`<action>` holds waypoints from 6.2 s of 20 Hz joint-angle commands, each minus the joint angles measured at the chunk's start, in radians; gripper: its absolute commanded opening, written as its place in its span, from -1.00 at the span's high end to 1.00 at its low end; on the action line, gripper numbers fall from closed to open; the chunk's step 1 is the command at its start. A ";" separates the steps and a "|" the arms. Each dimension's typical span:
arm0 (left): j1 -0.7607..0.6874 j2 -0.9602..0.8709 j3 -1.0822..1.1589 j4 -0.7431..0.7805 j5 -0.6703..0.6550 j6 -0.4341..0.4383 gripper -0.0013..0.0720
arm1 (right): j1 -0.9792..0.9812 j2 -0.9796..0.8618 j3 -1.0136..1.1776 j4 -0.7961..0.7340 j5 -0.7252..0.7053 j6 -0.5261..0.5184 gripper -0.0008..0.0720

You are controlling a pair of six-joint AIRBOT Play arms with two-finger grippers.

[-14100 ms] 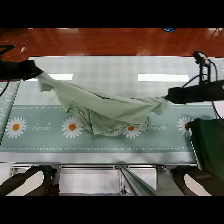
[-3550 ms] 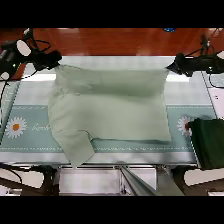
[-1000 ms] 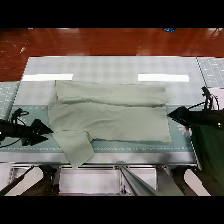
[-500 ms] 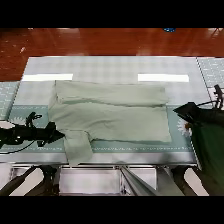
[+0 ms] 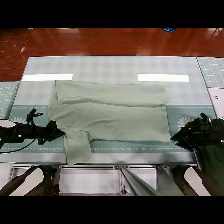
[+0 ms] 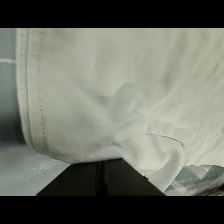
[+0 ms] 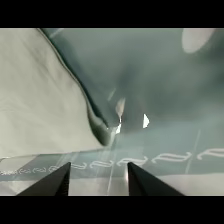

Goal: Fold the shirts.

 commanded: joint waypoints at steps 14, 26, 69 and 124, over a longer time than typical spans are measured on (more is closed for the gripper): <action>-0.001 0.000 0.188 -0.020 -0.083 0.019 0.93 | 0.177 -0.186 0.165 0.312 -0.129 -0.163 0.91; -0.206 -0.496 0.885 -0.149 -0.055 -0.071 0.93 | 0.284 -0.499 0.536 0.423 -0.305 -0.178 0.91; -0.489 -0.078 0.589 0.125 0.233 -0.135 -0.41 | 0.347 -0.792 0.708 0.443 -0.415 -0.062 0.08; -0.350 0.277 0.232 0.027 0.169 -0.101 0.93 | 1.085 -0.954 1.191 0.510 -0.428 0.074 -0.15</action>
